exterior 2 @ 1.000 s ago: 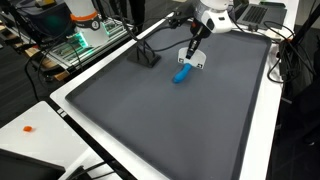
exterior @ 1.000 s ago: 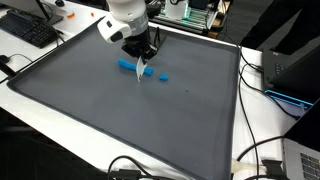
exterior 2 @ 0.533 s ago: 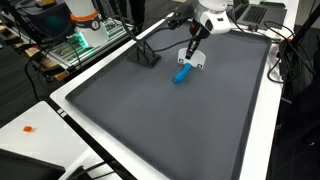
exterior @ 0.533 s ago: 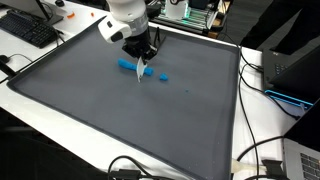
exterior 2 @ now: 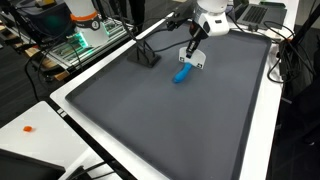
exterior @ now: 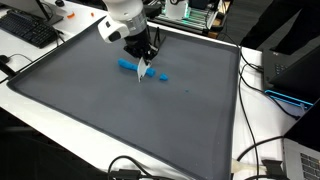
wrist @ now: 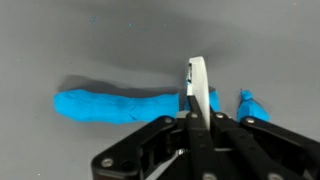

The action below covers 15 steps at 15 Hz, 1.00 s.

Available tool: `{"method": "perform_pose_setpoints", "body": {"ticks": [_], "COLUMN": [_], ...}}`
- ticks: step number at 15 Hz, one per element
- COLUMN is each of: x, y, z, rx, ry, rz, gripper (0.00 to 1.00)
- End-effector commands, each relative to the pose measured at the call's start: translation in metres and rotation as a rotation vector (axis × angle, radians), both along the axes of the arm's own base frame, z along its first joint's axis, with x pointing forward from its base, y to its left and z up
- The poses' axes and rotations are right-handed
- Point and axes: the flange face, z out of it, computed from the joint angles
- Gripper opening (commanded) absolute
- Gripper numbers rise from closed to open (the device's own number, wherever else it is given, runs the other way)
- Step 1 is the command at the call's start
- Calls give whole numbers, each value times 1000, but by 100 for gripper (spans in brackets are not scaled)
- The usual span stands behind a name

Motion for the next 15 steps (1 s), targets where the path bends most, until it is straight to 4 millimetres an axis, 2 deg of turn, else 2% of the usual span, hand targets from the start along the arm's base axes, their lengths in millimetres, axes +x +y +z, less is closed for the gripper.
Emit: {"method": "perform_pose_setpoints", "body": {"ticks": [1, 5, 15], "x": [-11, -9, -2], "y": [9, 6, -3], "z": [-14, -8, 23], "rx": [28, 12, -9], "ry": [46, 37, 25], "rz": [-27, -29, -28], "gripper": [1, 1, 1]}}
